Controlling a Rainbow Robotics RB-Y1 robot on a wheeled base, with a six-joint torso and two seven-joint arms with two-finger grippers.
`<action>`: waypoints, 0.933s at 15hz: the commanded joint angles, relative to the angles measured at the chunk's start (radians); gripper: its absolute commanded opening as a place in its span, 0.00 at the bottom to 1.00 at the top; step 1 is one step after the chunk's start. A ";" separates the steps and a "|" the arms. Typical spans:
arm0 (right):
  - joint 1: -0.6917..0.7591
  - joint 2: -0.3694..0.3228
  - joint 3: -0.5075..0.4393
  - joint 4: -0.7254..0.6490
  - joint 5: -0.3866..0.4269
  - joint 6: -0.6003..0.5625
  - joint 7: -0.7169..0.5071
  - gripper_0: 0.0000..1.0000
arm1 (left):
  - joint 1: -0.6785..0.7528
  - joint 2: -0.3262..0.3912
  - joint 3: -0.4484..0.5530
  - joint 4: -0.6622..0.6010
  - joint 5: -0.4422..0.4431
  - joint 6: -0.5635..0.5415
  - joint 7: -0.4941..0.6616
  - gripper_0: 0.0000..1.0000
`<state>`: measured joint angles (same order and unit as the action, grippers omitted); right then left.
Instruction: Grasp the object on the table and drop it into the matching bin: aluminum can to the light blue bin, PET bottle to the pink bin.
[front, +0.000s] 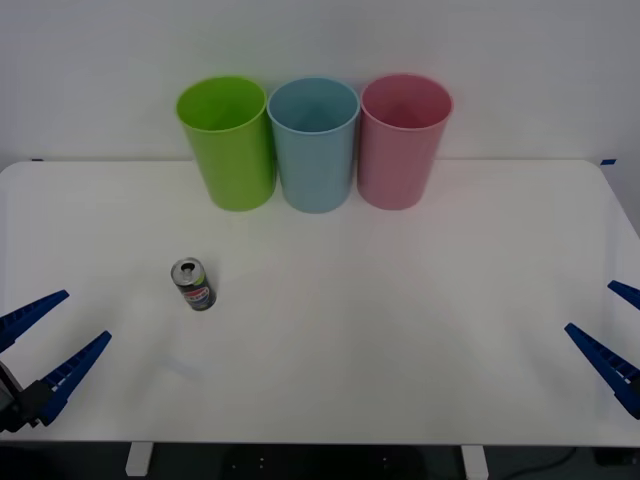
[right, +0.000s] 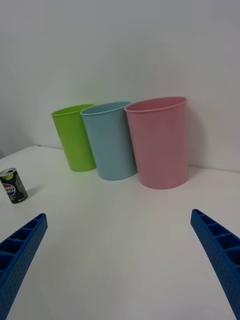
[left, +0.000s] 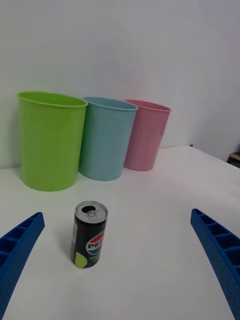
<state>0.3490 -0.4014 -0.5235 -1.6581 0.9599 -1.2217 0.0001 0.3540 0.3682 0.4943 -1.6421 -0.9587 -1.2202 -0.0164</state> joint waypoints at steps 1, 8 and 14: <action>0.000 0.000 0.000 0.000 0.000 0.000 0.000 1.00 | 0.000 0.000 0.000 0.001 -0.025 0.015 -0.013 1.00; 0.000 0.000 0.000 0.000 0.000 0.000 0.000 1.00 | -0.001 -0.002 -0.005 0.030 -0.104 0.087 -0.028 1.00; 0.000 0.000 0.000 0.000 0.000 0.000 0.000 1.00 | -0.098 -0.002 -0.028 0.151 -0.190 0.105 -0.031 1.00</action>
<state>0.3490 -0.4014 -0.5235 -1.6581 0.9599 -1.2217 0.0000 0.2644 0.3666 0.4684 -1.4960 -1.1365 -1.1196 -0.0495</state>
